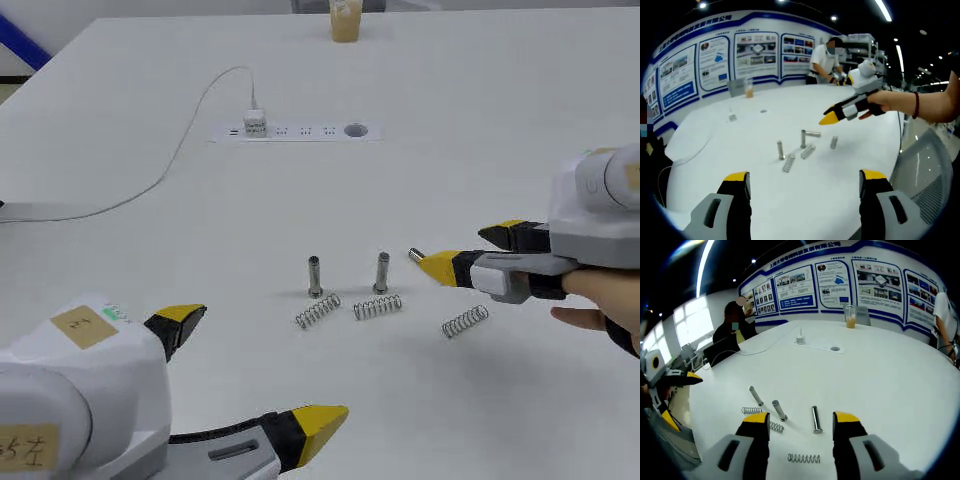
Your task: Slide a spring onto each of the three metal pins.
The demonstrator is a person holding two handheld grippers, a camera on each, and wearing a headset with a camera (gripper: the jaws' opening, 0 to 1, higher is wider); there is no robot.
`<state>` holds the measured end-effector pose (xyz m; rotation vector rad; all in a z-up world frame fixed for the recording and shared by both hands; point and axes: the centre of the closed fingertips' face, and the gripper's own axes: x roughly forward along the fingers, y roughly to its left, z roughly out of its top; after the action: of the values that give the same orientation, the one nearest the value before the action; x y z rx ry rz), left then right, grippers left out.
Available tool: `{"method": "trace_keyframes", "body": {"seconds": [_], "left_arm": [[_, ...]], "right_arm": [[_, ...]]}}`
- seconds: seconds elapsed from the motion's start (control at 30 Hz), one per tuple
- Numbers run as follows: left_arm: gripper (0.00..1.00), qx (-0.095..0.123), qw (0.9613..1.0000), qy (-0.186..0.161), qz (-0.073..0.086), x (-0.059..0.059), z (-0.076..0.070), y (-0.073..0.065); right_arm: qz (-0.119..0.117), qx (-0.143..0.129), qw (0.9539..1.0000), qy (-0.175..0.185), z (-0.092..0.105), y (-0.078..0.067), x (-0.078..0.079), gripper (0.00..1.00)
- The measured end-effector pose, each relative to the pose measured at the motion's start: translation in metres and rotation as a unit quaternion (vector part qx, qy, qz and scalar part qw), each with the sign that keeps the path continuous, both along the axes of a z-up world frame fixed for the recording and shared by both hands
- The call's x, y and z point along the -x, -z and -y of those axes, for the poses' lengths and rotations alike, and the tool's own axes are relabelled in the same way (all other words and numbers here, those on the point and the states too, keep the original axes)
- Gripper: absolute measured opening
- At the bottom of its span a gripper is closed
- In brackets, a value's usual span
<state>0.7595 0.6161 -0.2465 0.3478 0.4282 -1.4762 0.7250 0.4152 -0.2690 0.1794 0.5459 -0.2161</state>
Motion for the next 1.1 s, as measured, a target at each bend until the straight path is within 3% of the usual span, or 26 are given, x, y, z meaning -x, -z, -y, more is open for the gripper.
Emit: {"method": "trace_keyframes", "body": {"seconds": [0.17, 0.53, 0.9, 1.1], "left_arm": [[0.91, 0.001, 1.0000, 0.003, 0.000, 0.000, 0.001, 0.000], [0.90, -0.001, 1.0000, 0.006, 0.003, -0.002, 0.002, 0.005], [0.90, -0.004, 1.0000, 0.007, 0.003, -0.005, 0.007, 0.006], [0.88, -0.005, 0.9998, 0.013, 0.014, -0.006, 0.009, 0.004]], "right_arm": [[-0.002, -0.013, 0.9999, 0.007, 0.006, 0.006, -0.012, 0.49], [-0.032, -0.026, 0.9991, 0.010, 0.021, 0.030, -0.031, 0.40], [-0.057, -0.027, 0.9980, 0.004, 0.033, 0.054, -0.040, 0.30], [-0.071, -0.039, 0.9968, -0.001, 0.034, 0.064, -0.042, 0.24]]}}
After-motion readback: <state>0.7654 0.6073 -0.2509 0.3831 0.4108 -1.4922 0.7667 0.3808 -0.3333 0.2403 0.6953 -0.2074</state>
